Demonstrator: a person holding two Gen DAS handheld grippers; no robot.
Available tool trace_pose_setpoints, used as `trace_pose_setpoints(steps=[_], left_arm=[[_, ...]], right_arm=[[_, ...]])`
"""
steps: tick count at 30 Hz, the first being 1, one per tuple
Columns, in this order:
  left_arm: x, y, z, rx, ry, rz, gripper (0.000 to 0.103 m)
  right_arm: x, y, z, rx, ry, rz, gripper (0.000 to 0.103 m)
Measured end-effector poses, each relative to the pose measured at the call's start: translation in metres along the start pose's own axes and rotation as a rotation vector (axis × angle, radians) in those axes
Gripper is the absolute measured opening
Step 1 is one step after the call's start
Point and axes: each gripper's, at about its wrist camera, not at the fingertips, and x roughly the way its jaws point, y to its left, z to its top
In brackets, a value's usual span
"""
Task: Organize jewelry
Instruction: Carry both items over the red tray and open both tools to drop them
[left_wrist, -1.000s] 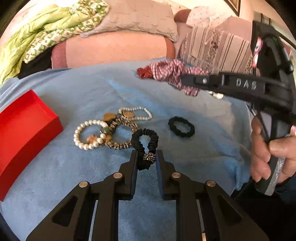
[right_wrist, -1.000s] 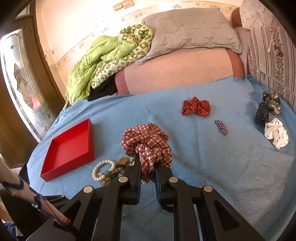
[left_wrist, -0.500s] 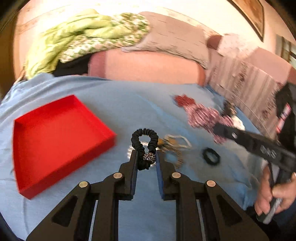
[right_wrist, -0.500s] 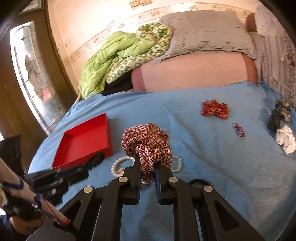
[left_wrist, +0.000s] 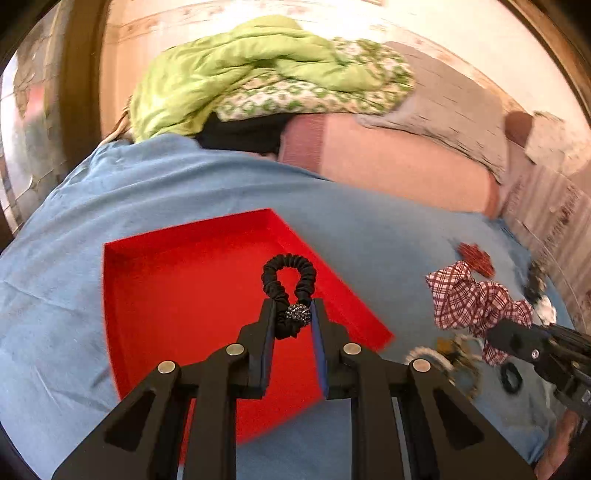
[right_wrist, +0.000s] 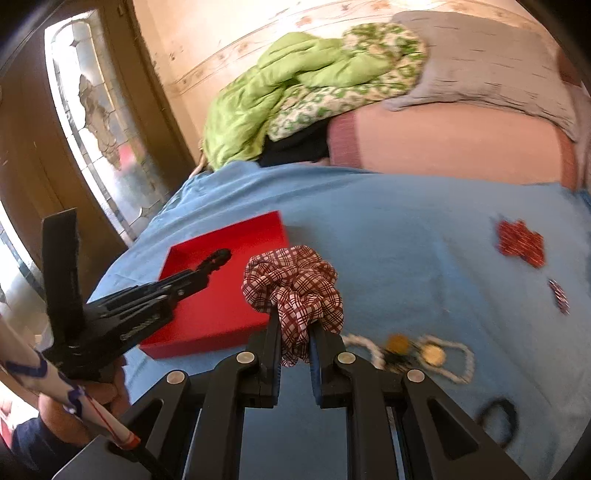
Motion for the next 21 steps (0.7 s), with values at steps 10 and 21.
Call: trace_pose_setpoints(steps=[10, 21], left_arm=[[0.044, 0.068, 0.022, -0.129, 0.055, 0.054, 0.018], [0.067, 0.098, 0.027, -0.187, 0.087, 0.087, 0.018]], right_arm=[[0.101, 0.040, 0.056, -0.042, 0.105, 0.027, 0.014], [0.209, 0.050, 0.087, -0.037, 0.213, 0.003, 0.014]])
